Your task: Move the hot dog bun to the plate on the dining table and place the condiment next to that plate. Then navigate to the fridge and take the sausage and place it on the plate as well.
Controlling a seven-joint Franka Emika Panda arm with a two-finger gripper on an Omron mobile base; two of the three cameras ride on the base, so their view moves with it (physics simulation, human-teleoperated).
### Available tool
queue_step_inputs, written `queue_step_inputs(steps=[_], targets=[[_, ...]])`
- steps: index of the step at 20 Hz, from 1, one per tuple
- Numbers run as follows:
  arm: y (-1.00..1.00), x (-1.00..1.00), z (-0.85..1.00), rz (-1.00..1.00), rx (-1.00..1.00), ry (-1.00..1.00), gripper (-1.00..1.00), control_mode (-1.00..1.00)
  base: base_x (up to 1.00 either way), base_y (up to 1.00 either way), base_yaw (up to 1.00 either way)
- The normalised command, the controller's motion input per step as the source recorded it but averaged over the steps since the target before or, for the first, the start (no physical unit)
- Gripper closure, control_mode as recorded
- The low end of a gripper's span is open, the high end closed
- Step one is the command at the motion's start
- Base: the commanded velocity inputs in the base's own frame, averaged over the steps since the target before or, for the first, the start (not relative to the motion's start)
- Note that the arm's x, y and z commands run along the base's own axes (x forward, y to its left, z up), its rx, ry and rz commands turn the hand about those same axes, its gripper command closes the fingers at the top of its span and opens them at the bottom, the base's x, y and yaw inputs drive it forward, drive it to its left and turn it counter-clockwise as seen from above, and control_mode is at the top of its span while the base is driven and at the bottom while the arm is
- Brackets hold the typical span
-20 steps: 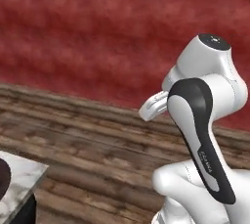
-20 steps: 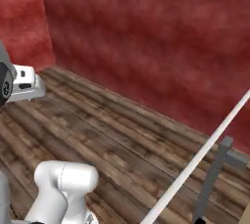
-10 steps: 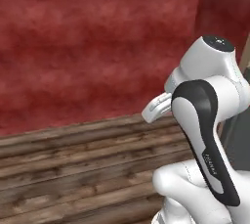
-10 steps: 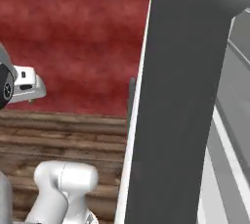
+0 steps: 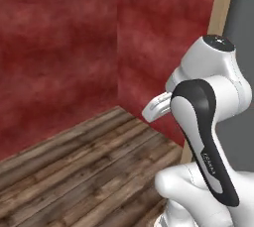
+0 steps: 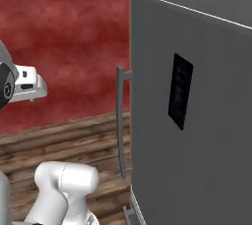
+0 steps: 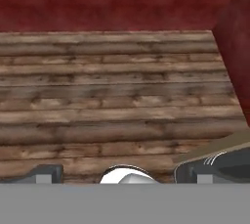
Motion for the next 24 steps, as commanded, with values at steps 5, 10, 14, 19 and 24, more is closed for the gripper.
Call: queue_step_inputs(steps=[5, 10, 14, 19, 24], targets=[[0.00, 0.00, 0.00, 0.00, 0.00, 0.00, -1.00, 1.00, 0.19, 0.68, -0.66], [0.00, 0.00, 0.00, 0.00, 0.00, 0.00, -1.00, 1.00, 0.13, 0.80, -0.64], [0.00, 0.00, 0.00, 0.00, 0.00, 0.00, -1.00, 1.00, 0.00, 0.76, -0.65], [0.00, 0.00, 0.00, 0.00, 0.00, 0.00, -1.00, 1.00, 0.00, 0.54, -0.72], [0.00, 0.00, 0.00, 0.00, 0.00, 0.00, -1.00, 1.00, -0.01, 0.35, -0.77]])
